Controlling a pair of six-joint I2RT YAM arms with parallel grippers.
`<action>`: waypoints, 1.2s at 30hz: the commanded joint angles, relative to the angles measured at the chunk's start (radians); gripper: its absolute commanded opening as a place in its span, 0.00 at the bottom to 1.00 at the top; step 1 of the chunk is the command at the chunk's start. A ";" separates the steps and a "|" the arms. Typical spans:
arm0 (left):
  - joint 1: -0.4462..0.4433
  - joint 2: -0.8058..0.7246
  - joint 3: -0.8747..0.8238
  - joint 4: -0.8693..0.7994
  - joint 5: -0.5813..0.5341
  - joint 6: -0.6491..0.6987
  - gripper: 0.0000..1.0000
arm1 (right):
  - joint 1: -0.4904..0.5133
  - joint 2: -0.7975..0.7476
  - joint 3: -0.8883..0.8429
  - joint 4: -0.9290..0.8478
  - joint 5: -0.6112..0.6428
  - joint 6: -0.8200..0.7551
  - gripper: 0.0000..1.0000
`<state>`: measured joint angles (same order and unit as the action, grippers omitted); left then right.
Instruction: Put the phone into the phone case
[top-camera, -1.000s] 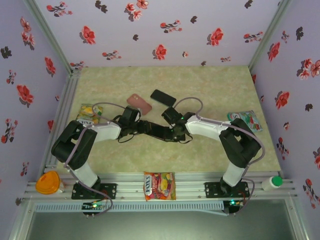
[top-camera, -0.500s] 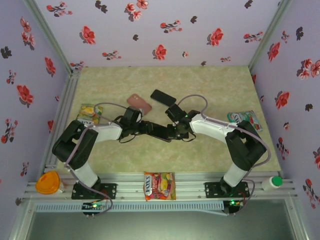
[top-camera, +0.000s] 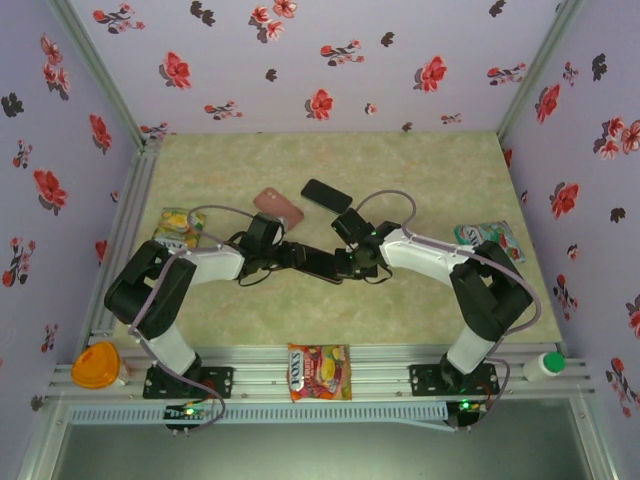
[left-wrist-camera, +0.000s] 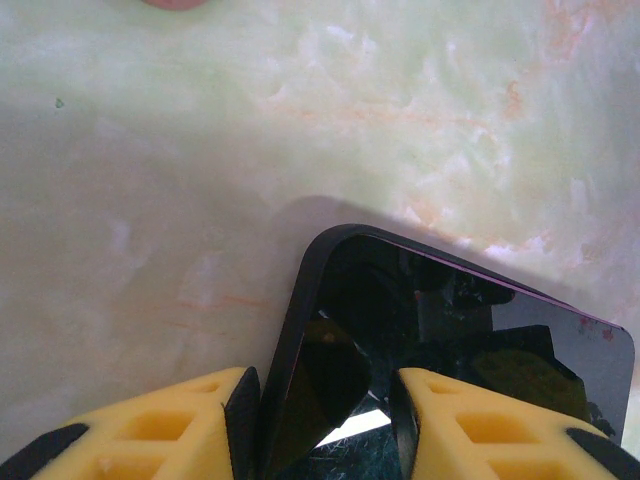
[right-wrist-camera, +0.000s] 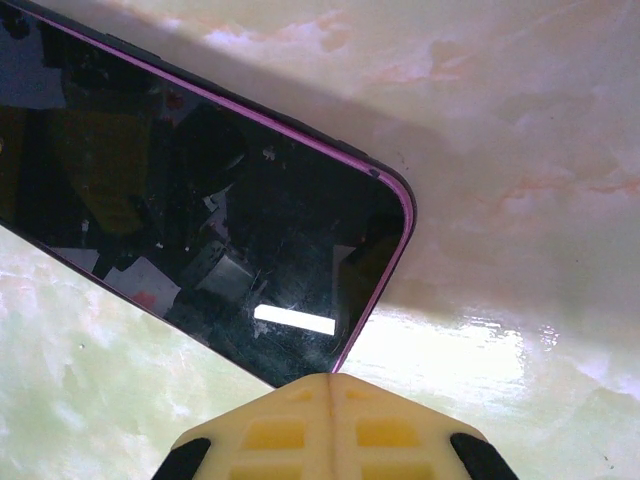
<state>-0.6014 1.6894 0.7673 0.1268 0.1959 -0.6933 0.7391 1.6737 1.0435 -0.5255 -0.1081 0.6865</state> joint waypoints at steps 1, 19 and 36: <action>-0.011 0.012 -0.010 0.010 0.009 0.016 0.43 | -0.005 0.013 -0.012 0.003 -0.005 -0.018 0.00; -0.011 0.012 -0.008 -0.001 0.008 0.027 0.44 | 0.007 0.067 -0.027 0.044 -0.031 0.005 0.00; -0.011 0.013 0.001 -0.011 0.011 0.032 0.44 | 0.022 0.157 -0.055 0.055 -0.034 0.014 0.00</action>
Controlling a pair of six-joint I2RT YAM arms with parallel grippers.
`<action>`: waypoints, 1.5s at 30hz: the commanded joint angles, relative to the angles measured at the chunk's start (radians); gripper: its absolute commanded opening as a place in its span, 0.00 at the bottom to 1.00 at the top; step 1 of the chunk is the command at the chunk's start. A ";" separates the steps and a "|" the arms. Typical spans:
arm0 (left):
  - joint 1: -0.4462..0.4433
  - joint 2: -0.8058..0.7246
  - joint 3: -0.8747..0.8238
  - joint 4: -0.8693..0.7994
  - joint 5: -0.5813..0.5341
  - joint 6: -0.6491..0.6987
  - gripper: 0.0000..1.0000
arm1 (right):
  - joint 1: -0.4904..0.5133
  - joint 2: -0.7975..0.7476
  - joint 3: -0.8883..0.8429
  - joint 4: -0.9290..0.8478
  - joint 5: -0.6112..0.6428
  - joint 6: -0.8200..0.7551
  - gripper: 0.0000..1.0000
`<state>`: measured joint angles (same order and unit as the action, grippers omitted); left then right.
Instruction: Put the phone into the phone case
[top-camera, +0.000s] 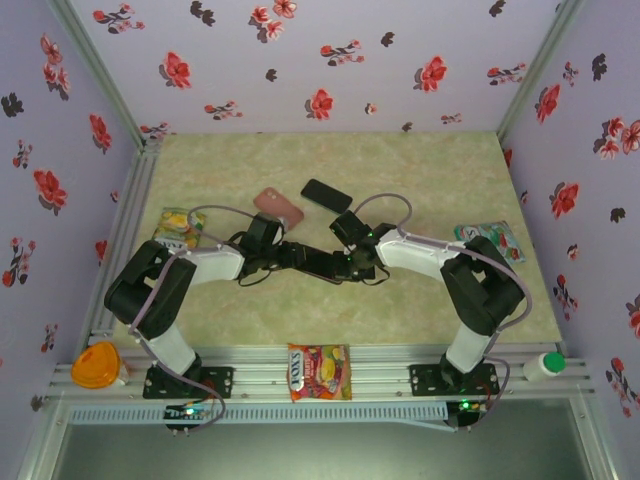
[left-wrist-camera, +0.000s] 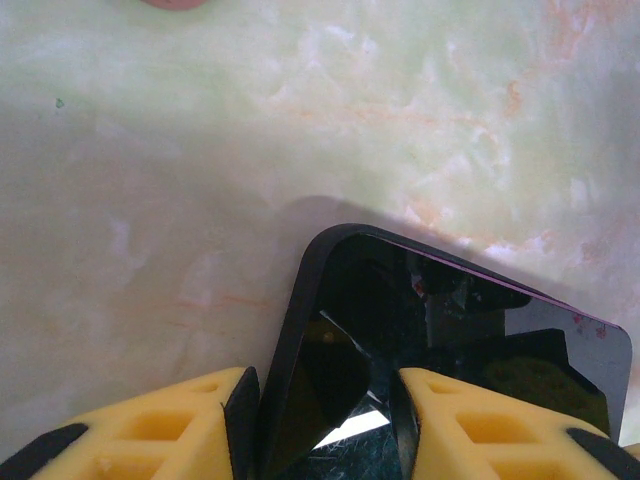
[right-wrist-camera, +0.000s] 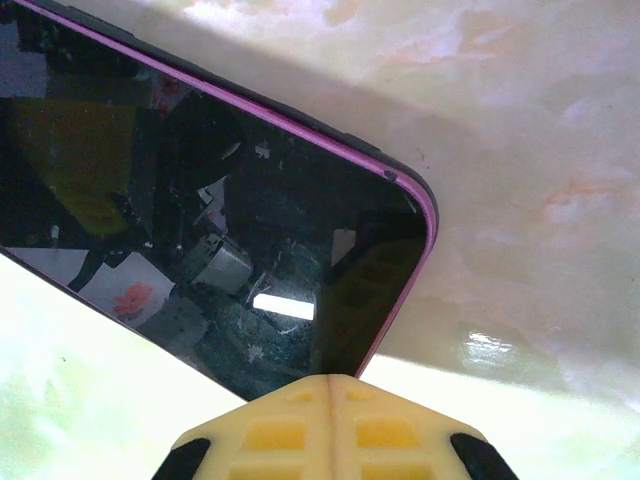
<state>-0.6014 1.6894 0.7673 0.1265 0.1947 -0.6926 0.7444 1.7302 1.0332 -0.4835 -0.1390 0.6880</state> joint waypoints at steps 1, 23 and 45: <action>-0.011 0.013 0.001 -0.013 0.013 0.030 0.44 | 0.016 0.110 -0.047 0.018 -0.006 0.013 0.00; -0.011 0.016 0.012 -0.028 0.014 0.031 0.44 | 0.020 0.196 -0.119 0.105 -0.047 0.054 0.00; -0.011 -0.029 0.020 -0.054 -0.033 0.030 0.44 | -0.103 -0.037 0.107 -0.067 -0.041 -0.068 0.00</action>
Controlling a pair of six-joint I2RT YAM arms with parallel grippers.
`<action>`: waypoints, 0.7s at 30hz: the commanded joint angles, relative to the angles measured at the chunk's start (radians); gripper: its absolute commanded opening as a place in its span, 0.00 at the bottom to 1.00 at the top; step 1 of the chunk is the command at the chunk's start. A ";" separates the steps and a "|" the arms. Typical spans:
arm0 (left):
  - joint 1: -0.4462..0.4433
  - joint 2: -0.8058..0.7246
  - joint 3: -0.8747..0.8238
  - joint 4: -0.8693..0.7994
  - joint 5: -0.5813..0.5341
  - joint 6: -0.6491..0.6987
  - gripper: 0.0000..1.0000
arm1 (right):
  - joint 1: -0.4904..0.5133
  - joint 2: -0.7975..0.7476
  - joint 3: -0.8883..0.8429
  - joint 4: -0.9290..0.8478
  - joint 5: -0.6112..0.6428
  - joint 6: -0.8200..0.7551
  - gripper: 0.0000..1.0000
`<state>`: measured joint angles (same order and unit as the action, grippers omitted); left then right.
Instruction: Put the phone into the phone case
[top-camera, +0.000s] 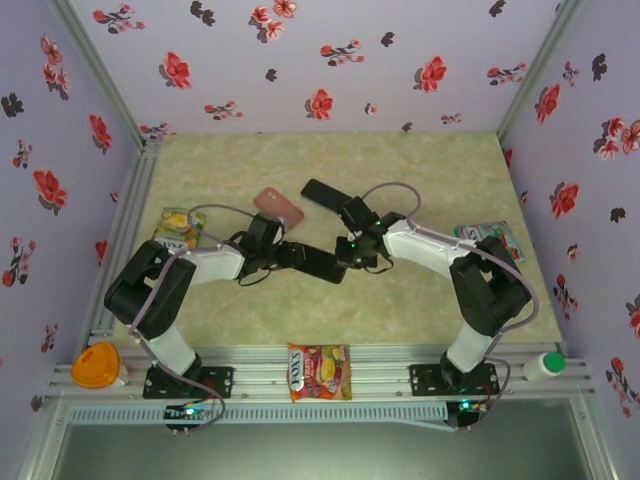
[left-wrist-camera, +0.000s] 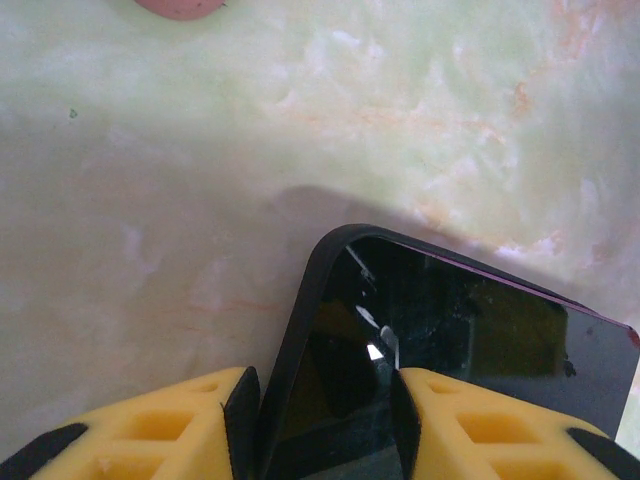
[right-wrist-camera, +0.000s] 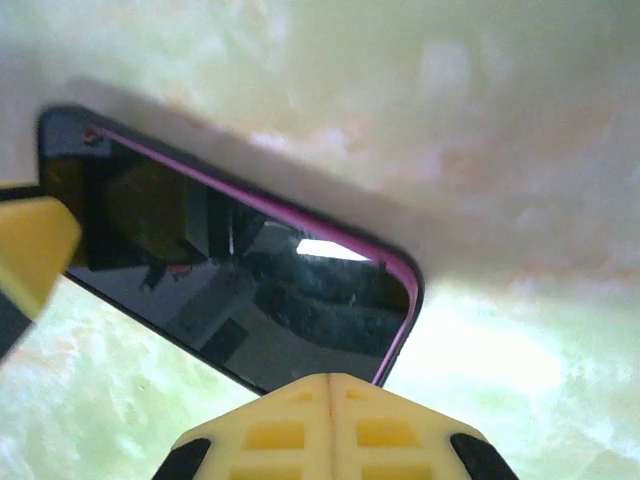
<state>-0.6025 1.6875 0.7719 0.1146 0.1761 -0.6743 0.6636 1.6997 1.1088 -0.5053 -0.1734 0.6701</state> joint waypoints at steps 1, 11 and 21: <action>-0.010 -0.029 0.014 -0.043 -0.016 0.011 0.44 | -0.029 0.002 0.036 -0.044 -0.007 -0.058 0.00; -0.010 -0.041 0.013 -0.050 -0.023 0.017 0.44 | -0.057 0.101 0.074 -0.042 -0.020 -0.098 0.00; -0.010 -0.034 0.020 -0.057 -0.023 0.020 0.44 | -0.068 0.151 0.066 -0.029 -0.021 -0.103 0.00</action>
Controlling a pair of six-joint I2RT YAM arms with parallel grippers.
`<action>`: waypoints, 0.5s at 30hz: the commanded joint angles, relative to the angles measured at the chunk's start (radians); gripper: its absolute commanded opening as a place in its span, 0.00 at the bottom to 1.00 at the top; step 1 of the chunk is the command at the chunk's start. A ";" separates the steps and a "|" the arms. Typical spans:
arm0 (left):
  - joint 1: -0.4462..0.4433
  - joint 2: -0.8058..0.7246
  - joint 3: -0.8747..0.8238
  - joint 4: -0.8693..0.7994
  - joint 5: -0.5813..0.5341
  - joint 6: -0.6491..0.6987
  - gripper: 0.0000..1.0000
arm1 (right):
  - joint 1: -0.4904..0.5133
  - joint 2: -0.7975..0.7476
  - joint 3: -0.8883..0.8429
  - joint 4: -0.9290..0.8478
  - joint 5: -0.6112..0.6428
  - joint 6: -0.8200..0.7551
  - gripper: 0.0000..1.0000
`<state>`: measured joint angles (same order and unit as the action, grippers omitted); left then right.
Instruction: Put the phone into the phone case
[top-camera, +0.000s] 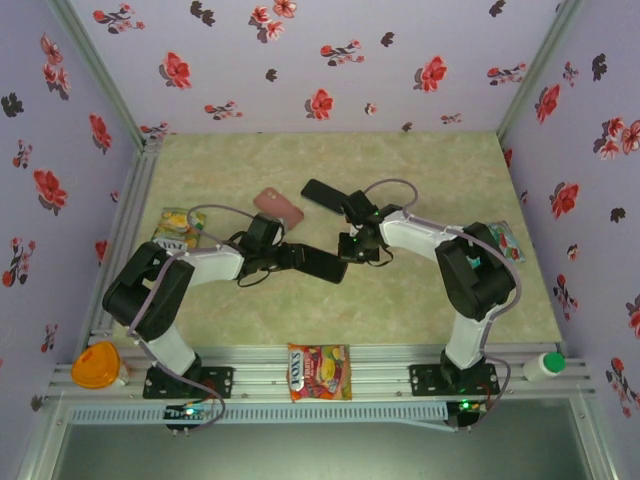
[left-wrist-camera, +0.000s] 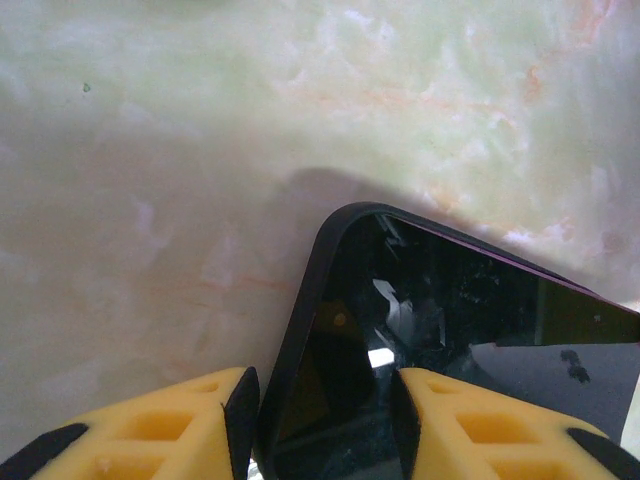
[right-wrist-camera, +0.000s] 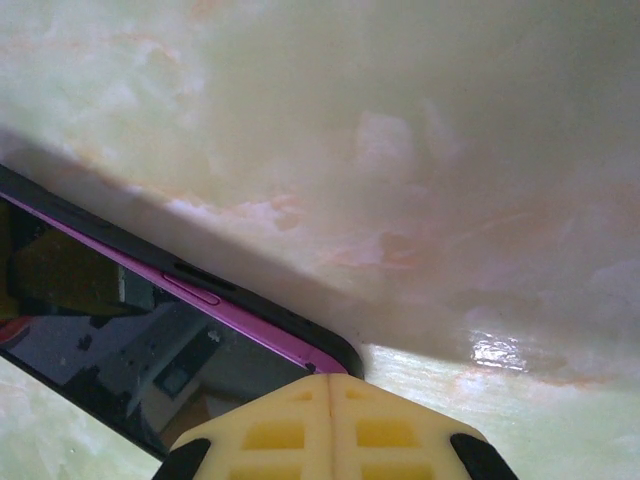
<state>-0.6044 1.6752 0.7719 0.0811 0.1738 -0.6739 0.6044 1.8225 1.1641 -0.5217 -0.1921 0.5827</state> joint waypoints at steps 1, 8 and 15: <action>-0.008 -0.022 0.021 -0.024 -0.020 0.020 0.44 | -0.010 0.033 0.010 -0.011 -0.005 -0.017 0.00; -0.008 -0.019 0.021 -0.026 -0.020 0.019 0.44 | -0.011 0.062 -0.009 -0.005 -0.006 -0.019 0.00; -0.008 -0.010 0.021 -0.021 -0.020 0.018 0.44 | -0.010 0.087 -0.044 0.007 0.007 -0.013 0.00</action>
<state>-0.6044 1.6752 0.7734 0.0776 0.1711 -0.6739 0.5999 1.8343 1.1660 -0.5194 -0.2146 0.5823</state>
